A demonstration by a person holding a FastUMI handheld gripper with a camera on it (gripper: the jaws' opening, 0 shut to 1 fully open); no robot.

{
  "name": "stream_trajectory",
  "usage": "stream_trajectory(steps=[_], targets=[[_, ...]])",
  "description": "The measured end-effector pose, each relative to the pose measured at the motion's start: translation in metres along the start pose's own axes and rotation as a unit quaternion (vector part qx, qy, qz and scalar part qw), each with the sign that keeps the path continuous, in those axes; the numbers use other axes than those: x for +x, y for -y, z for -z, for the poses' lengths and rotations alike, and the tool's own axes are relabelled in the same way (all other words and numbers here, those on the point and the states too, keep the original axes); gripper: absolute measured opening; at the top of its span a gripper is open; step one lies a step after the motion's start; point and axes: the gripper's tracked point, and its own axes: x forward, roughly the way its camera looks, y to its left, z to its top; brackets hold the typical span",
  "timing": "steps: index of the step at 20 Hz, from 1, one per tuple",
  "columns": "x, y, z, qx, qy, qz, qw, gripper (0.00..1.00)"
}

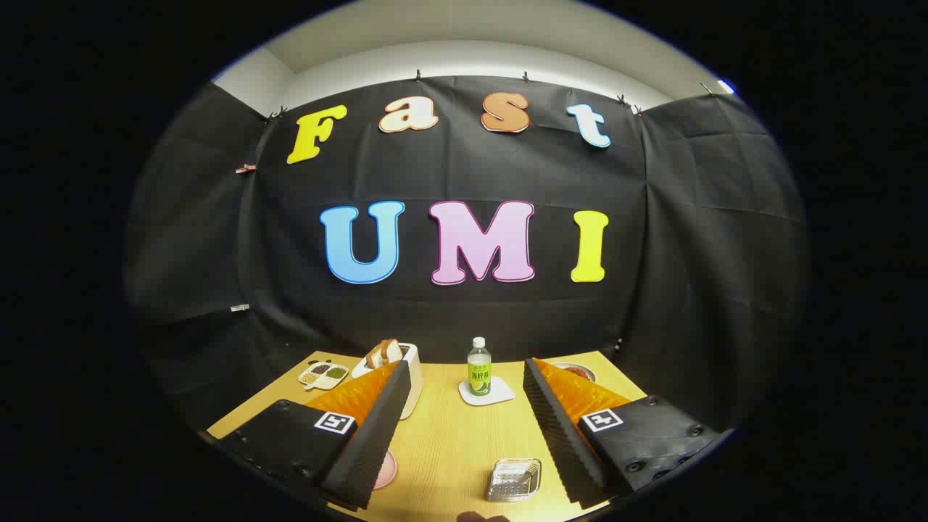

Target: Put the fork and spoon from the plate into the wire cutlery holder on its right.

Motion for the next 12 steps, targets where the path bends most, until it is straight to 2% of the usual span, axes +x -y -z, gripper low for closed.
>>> stream_trajectory(steps=[12], targets=[[-0.001, 0.012, 0.003, -0.001, -0.001, 0.022, 1.0, 0.97]])
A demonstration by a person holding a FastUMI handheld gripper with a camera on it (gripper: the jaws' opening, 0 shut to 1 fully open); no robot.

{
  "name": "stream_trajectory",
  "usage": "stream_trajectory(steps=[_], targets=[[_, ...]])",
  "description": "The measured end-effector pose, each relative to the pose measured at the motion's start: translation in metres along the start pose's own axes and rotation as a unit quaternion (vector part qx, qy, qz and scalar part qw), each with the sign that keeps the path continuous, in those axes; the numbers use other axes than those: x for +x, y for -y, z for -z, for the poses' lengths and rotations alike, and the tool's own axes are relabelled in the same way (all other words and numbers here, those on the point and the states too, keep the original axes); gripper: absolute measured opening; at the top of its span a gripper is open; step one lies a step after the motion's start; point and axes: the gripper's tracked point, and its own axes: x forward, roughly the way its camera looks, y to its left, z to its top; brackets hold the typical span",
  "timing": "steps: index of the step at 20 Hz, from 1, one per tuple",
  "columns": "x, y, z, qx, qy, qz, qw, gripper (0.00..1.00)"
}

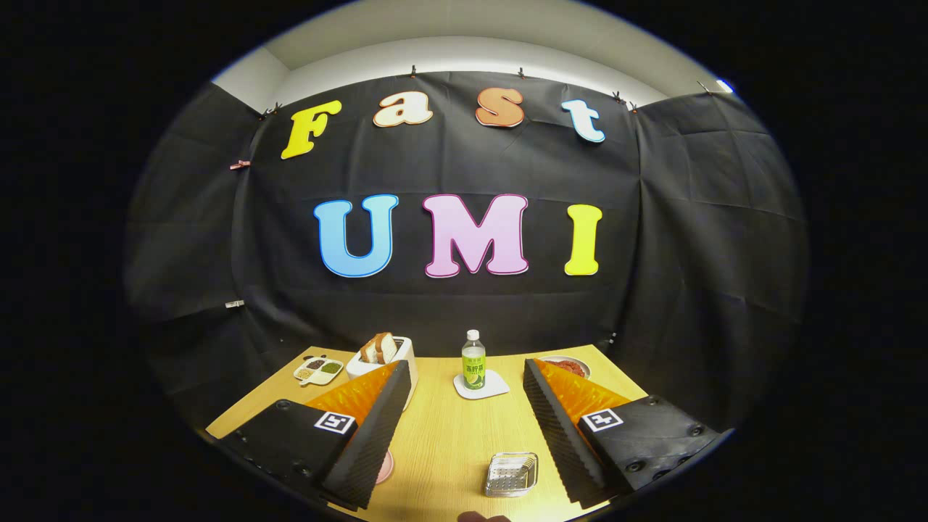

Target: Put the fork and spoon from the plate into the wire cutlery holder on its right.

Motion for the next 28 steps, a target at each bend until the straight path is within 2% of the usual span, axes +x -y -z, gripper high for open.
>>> stream_trajectory(steps=[6, 15, 22, 25, 28], targets=[[0.007, -0.001, 0.001, 0.006, -0.006, 0.004, 1.0, 0.97], [0.025, -0.024, 0.012, 0.007, -0.028, -0.02, 0.999, 0.98], [0.049, -0.068, 0.058, -0.028, -0.098, -0.068, 0.992, 0.97], [0.057, -0.093, 0.091, -0.052, -0.147, -0.094, 0.983, 0.98], [0.059, -0.122, 0.124, -0.045, -0.203, -0.122, 0.97, 0.98]])
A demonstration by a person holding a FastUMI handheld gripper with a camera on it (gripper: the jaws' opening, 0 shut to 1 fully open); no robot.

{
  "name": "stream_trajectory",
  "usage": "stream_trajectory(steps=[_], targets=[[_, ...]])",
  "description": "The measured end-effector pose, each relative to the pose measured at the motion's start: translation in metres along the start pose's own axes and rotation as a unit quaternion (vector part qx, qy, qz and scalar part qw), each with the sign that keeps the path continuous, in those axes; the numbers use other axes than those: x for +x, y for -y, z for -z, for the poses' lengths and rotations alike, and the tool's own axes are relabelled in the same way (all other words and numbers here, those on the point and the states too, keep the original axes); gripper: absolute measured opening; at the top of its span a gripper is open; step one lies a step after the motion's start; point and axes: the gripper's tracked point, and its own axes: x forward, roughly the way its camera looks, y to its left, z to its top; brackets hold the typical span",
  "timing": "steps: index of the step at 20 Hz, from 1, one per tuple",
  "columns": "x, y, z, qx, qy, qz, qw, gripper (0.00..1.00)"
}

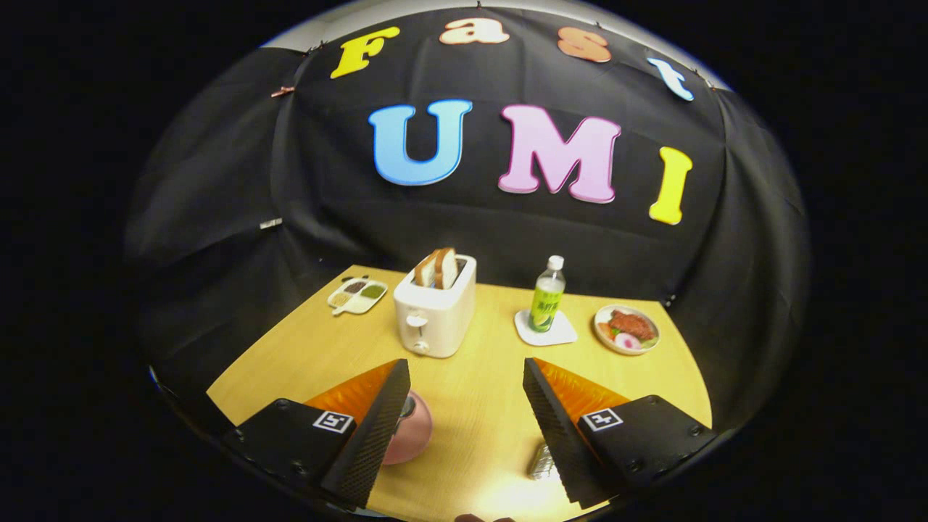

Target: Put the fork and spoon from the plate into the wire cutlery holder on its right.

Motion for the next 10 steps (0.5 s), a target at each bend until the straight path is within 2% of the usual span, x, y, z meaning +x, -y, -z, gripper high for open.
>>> stream_trajectory(steps=[5, 10], targets=[[0.029, -0.037, 0.053, -0.002, -0.092, -0.031, 0.995, 0.98], [0.05, -0.067, 0.118, -0.026, -0.183, -0.054, 0.981, 0.98]])
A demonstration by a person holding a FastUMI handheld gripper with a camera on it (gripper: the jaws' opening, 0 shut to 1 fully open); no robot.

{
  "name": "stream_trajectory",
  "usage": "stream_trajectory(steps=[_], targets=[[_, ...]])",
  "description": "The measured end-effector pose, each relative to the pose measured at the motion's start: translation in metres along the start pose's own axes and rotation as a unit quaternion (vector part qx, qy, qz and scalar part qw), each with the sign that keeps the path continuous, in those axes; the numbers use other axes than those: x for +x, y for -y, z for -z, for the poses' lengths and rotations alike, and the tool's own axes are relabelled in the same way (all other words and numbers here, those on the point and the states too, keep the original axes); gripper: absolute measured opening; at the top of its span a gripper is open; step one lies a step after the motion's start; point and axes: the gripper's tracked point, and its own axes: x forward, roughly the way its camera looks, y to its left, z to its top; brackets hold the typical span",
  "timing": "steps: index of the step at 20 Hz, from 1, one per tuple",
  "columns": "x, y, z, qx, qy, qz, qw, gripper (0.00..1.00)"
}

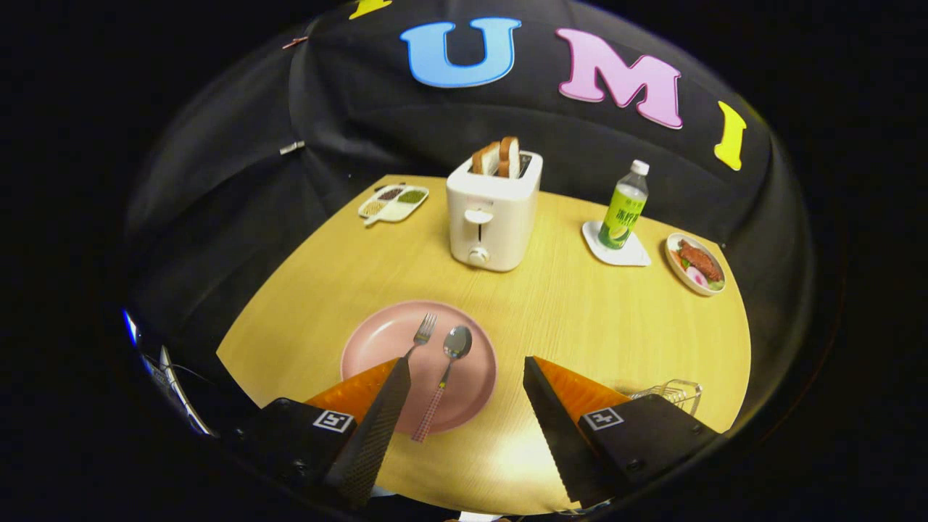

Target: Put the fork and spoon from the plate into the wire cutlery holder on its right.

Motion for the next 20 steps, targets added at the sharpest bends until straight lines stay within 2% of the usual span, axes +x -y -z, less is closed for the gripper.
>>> stream_trajectory(steps=[3, 4, 5, 6, 10, 13, 14, 15, 20], targets=[[0.022, -0.014, 0.025, -0.007, -0.047, -0.009, 0.999, 0.96], [0.03, -0.017, 0.032, -0.008, -0.06, -0.01, 0.998, 0.93], [0.037, -0.021, 0.038, -0.011, -0.075, -0.013, 0.997, 0.84], [0.042, -0.024, 0.044, -0.013, -0.086, -0.015, 0.996, 0.8], [0.064, -0.03, 0.066, -0.013, -0.131, -0.021, 0.991, 0.76], [0.076, -0.028, 0.08, -0.007, -0.162, -0.016, 0.987, 0.69], [0.078, -0.027, 0.083, -0.002, -0.17, -0.016, 0.985, 0.63], [0.08, -0.027, 0.084, 0.001, -0.174, -0.013, 0.985, 0.52], [0.084, -0.026, 0.084, 0.013, -0.188, -0.006, 0.982, 0.41]])
